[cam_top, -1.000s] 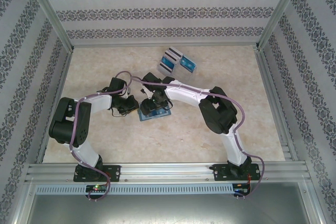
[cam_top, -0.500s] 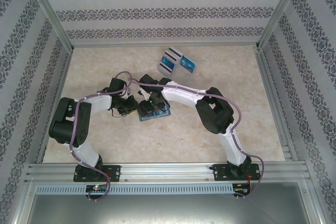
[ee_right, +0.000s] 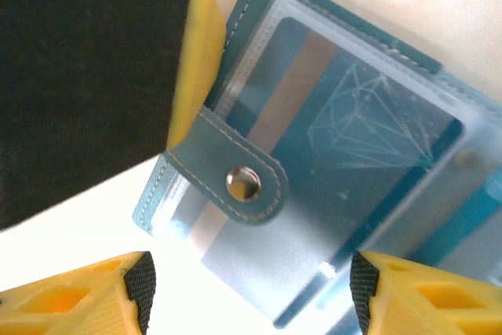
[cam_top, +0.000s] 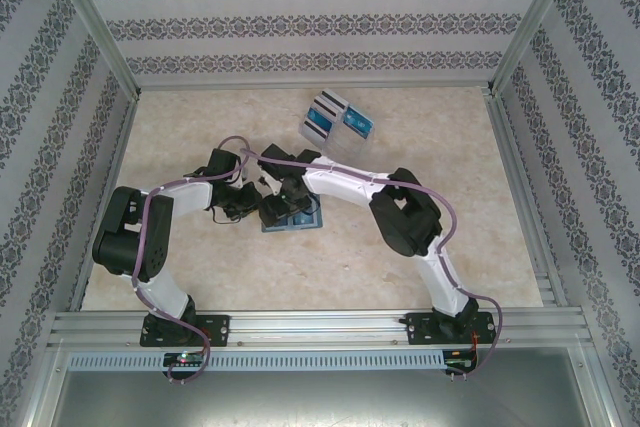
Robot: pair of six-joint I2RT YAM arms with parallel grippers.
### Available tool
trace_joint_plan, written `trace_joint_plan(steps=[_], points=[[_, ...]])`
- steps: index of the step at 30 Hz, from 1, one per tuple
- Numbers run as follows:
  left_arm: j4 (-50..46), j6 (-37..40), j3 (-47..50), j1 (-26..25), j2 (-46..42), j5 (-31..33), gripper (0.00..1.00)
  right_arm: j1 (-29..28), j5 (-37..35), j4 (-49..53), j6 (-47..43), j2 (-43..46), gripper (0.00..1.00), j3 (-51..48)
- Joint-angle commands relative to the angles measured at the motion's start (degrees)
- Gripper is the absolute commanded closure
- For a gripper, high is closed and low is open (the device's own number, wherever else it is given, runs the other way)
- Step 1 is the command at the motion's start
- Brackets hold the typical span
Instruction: Put the credit cards into the card holder
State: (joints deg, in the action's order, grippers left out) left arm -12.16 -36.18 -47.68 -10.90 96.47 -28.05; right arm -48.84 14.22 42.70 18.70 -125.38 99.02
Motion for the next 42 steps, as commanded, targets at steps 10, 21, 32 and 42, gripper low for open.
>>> trace_joint_plan(steps=[10, 21, 32, 42], points=[[-9.5, 3.3, -6.4, -0.6, -7.9, 0.7, 0.73, 11.8, 16.5, -15.9, 10.0, 14.6, 0.31, -20.4], [-14.1, 6.6, -6.5, -2.8, -2.4, 0.3, 0.75, 12.5, 18.6, -20.2, 12.9, 12.0, 0.31, -23.8], [-11.6, 6.2, -3.1, -2.7, -0.2, 1.0, 0.75, 12.6, 13.2, -16.7, 10.3, 11.0, 0.32, -23.1], [-7.8, 4.2, -0.3, -3.2, 1.0, -0.4, 0.78, 10.6, 13.8, -16.9, 10.9, 8.6, 0.32, -21.2]])
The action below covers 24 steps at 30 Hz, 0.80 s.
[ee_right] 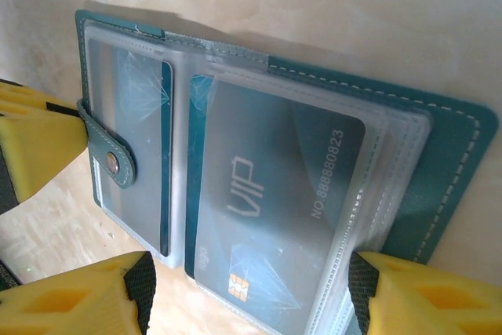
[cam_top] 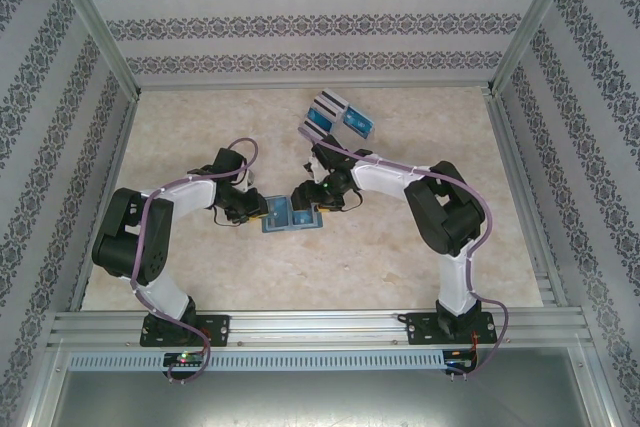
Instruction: Put the credit cards into the card holder
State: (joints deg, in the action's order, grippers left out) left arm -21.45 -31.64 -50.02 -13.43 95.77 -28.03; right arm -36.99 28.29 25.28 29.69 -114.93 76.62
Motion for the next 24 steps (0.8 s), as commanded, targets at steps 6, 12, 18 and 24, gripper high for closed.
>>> trace_joint_plan(steps=[6, 12, 18, 24], points=[[3.3, -1.4, 3.3, -0.8, 2.2, -0.7, 0.79, -2.1, 1.8, -0.4, 1.2, -2.0, 0.32, 3.2], [3.7, -1.7, 2.9, -1.2, 2.7, -0.8, 0.79, -2.8, 3.9, -1.1, 2.3, -1.9, 0.32, 5.6], [3.5, -1.6, 2.6, -1.3, 2.5, -0.7, 0.79, -2.6, 5.5, -2.1, 3.4, -0.1, 0.32, 6.1], [3.4, -1.6, 2.4, -1.3, 2.4, -0.7, 0.79, -3.1, 5.8, -2.1, 3.5, -0.4, 0.31, 6.7]])
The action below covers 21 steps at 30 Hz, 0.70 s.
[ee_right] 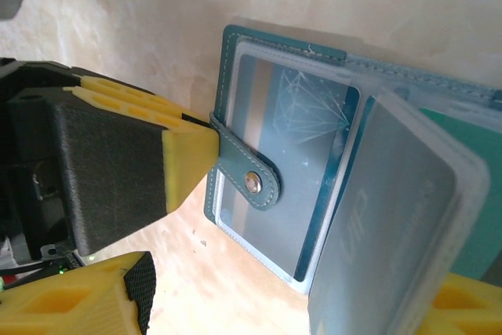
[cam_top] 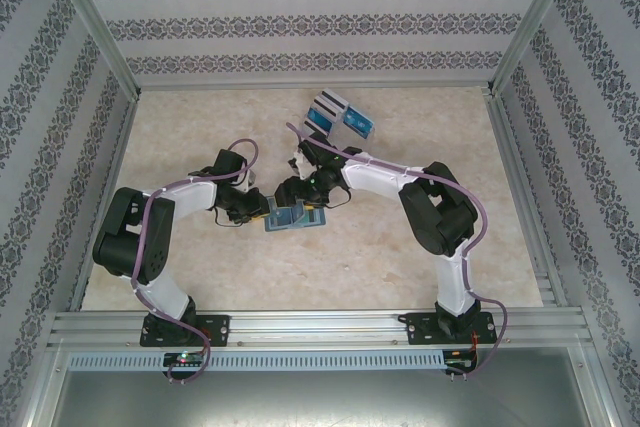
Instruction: Put the credit cards into the card holder
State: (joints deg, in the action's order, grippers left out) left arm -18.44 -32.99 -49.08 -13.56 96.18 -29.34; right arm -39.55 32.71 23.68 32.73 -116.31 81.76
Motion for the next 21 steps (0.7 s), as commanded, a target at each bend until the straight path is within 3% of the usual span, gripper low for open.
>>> trace_joint_plan(steps=[1, 21], points=[[0.4, -0.2, 1.4, -1.2, 1.9, 0.8, 0.79, -0.5, 1.4, -0.5, 0.5, 0.9, 0.32, 1.7], [-1.1, 0.0, 1.9, -1.1, -1.7, 2.2, 0.8, -1.9, 2.6, 0.7, -0.4, -2.0, 0.31, 6.1]])
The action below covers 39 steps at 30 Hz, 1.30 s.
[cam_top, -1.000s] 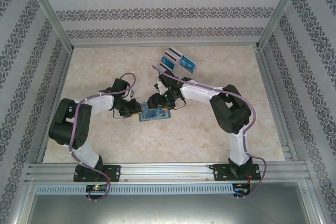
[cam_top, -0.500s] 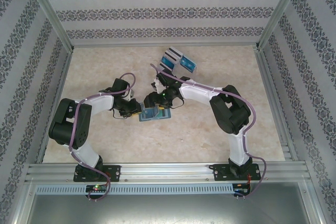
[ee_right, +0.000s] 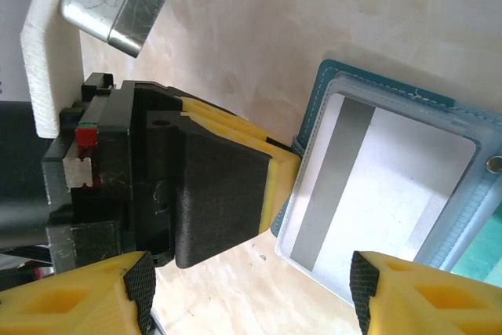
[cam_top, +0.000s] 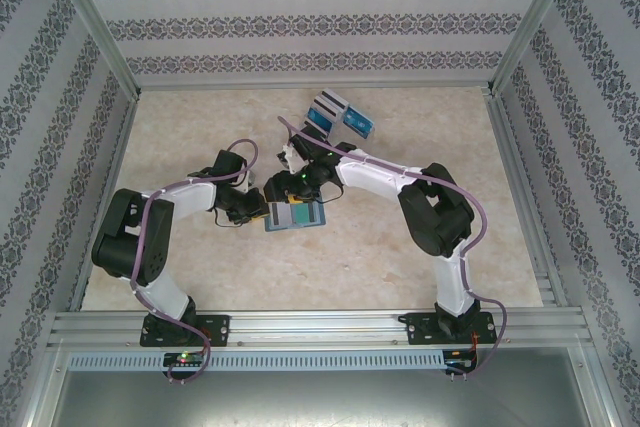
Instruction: Put the credit cards into the card holder
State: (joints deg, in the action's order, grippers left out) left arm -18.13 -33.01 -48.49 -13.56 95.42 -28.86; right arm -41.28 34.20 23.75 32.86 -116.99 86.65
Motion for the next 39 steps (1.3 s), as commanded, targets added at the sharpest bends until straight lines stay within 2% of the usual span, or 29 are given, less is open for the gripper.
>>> trace_joint_plan(steps=[1, 7, 13, 19, 23, 29, 39], points=[[-1.7, 0.2, 1.3, -1.1, -1.1, 1.7, 0.8, -0.2, 1.2, 0.6, -0.6, -1.2, 0.31, 1.1], [-4.2, 1.4, -0.1, -1.0, -2.5, 2.8, 0.8, 1.3, -0.4, 1.8, -2.2, 0.5, 0.31, -0.1], [-9.4, 3.6, -3.0, -0.2, -5.4, 6.5, 0.79, 9.0, -3.0, 3.2, -5.6, 5.9, 0.31, -4.1], [-9.2, 3.7, -4.5, 0.7, -6.1, 5.5, 0.77, 14.2, -4.5, 6.8, -9.2, 8.4, 0.32, -4.1], [-7.9, 3.1, -4.5, 0.6, -6.1, 3.2, 0.69, 13.7, -1.2, 6.6, -8.4, 7.8, 0.32, -5.5], [-7.6, 3.4, -6.1, 0.0, -4.8, 1.7, 0.68, 10.0, 1.6, 3.6, -6.0, 4.8, 0.32, -9.0], [-7.0, 3.5, -7.7, -1.8, -0.9, -0.2, 0.67, 8.3, -0.6, 3.3, -5.2, 1.9, 0.32, -8.9]])
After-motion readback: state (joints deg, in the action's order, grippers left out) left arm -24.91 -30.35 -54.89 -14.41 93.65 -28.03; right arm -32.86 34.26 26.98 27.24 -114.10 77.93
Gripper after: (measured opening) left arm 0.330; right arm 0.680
